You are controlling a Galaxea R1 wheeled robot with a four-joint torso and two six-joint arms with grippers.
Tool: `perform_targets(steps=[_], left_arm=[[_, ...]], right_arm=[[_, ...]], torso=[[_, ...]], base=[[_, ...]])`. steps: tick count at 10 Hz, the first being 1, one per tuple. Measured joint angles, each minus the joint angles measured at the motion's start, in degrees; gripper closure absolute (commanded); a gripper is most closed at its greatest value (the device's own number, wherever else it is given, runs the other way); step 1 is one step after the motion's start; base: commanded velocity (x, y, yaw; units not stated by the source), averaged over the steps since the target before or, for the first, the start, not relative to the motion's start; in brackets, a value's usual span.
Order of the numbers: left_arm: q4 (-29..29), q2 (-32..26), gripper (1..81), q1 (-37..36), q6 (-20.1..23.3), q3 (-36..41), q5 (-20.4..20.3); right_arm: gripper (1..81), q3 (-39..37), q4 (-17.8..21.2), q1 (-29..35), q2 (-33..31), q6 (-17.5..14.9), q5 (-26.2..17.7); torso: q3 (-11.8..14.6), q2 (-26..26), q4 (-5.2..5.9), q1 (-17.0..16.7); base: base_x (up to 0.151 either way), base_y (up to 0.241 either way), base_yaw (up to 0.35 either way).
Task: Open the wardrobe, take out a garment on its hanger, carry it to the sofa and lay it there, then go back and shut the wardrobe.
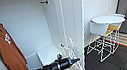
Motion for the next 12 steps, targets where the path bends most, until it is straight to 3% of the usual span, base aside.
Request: perform_targets(steps=[12], left_arm=[[0.3,-1.9,81.1,0.0,0.0,1.5,0.5]], right_arm=[[1.0,-1.8,0.0,-2.4,-3.7,0.0,-1.0]], torso=[[0.0,0.0,0.0,0.0]], base=[[0.0,0.0,-0.207]])
